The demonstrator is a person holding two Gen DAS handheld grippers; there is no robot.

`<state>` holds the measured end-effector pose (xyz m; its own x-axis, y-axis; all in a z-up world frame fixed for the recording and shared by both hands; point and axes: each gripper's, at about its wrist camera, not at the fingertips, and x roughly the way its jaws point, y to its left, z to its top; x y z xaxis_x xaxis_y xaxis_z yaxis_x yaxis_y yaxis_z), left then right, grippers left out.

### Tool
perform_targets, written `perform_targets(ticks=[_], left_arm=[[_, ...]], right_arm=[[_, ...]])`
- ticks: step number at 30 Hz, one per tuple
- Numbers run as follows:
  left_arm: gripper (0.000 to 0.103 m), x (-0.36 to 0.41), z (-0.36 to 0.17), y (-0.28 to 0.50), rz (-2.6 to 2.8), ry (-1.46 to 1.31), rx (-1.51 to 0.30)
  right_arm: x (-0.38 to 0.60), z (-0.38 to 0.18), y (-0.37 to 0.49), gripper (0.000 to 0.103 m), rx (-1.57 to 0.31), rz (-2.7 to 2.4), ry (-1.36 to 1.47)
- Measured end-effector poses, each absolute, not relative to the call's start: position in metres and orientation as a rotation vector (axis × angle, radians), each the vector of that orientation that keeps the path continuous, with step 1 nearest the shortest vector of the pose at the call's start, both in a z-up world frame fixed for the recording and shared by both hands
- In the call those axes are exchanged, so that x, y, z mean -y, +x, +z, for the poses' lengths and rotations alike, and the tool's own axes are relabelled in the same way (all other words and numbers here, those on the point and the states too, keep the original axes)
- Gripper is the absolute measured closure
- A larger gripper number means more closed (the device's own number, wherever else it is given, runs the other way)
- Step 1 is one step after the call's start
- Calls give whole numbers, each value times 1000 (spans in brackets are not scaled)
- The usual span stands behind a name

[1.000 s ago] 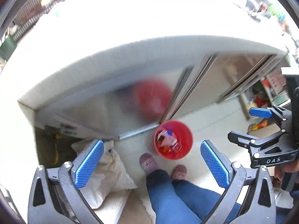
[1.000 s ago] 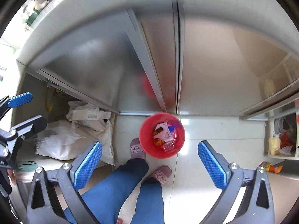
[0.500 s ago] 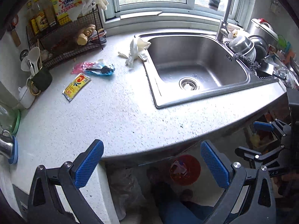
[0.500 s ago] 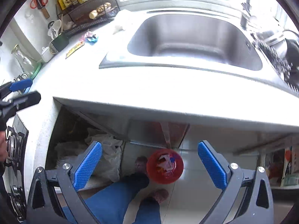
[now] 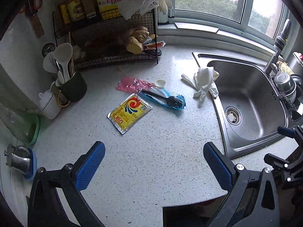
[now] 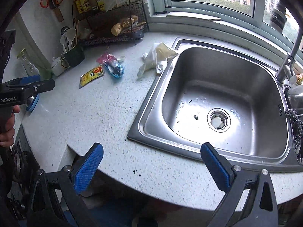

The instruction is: Collect trash

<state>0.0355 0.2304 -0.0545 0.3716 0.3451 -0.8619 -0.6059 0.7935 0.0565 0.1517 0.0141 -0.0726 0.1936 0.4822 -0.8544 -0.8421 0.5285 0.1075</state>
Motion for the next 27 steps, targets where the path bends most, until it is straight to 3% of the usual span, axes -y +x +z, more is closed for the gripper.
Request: perform_targets(ticks=[10,27], left_arm=[[0,-309,-63,41,674,-296,-1050],[0,-371,-113,40,597,-368,-1157]], right_arm=[[-115,-65,174,1,-978,1081,-502],[-249,-116,188,1,-1031,1154,-736]])
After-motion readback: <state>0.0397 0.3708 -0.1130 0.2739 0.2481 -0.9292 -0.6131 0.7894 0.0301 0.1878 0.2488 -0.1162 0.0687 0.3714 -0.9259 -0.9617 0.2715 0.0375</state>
